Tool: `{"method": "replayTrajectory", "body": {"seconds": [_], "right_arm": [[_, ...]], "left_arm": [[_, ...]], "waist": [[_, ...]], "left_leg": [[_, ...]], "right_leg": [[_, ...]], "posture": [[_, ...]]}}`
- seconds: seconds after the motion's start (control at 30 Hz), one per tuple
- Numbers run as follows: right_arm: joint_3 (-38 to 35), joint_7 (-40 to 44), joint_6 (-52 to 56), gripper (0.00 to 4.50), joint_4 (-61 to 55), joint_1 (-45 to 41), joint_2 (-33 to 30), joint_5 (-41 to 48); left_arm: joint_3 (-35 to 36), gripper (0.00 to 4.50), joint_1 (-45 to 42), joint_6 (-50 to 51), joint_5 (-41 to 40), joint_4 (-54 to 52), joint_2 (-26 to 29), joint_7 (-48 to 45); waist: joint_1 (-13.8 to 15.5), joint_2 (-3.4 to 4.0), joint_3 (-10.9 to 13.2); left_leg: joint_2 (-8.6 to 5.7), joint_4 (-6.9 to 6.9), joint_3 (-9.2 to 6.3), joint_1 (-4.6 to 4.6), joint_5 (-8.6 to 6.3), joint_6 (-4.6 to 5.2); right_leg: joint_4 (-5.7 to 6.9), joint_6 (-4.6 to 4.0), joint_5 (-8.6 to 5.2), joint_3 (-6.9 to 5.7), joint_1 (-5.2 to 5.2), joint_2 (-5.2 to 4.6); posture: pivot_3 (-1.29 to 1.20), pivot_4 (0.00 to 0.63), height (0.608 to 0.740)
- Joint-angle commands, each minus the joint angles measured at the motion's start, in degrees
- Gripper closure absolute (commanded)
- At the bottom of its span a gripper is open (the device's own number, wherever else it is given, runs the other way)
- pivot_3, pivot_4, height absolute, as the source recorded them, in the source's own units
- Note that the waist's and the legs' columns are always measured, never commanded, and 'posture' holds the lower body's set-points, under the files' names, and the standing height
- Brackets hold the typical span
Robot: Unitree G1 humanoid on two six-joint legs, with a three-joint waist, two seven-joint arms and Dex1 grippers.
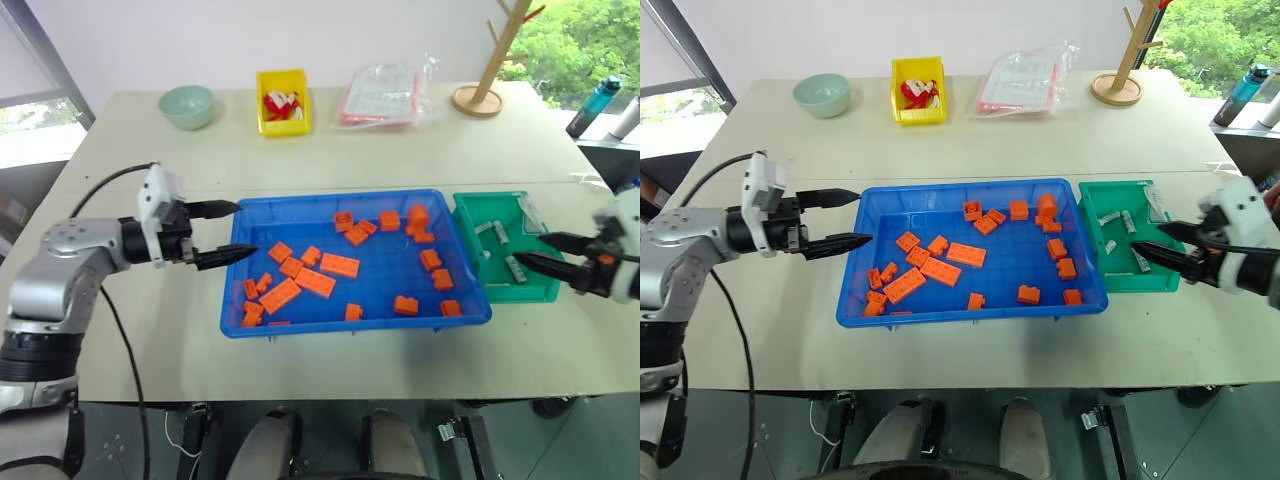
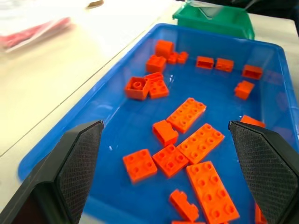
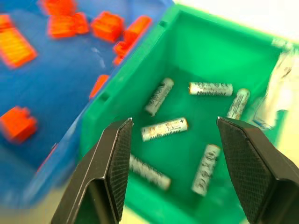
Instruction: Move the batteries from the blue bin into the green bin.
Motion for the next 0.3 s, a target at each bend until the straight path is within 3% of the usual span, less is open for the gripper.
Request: {"method": "replayTrajectory", "body": {"seconds": [0.03,0.3], "right_arm": [[-3.72,10.14,-9.67,1.57,9.78,-1.25,-1.98,-5.26],[-1.70,21.21,-18.02,1.57,21.95,-4.60,-0.97,-9.83]], "left_arm": [[4.41,0.00,1.60,0.15,-1.32,0.00,2.75,-1.15],[7.63,0.00,3.22,-1.31,-0.30,3.46,5.29,-1.97]], "waist": [[-0.03,0.00,0.00],[0.08,0.00,0.00]], "left_leg": [[0.01,-0.01,0.01,0.01,0.00,0.00],[0.02,-0.01,0.03,0.01,0.00,-0.01]], "right_leg": [[-0.02,0.00,0.00,0.00,-0.01,0.00],[-0.08,0.00,0.00,0.02,-0.03,-0.04]], "posture": [[0.00,0.150,0.719],[0.00,0.150,0.719]]}}
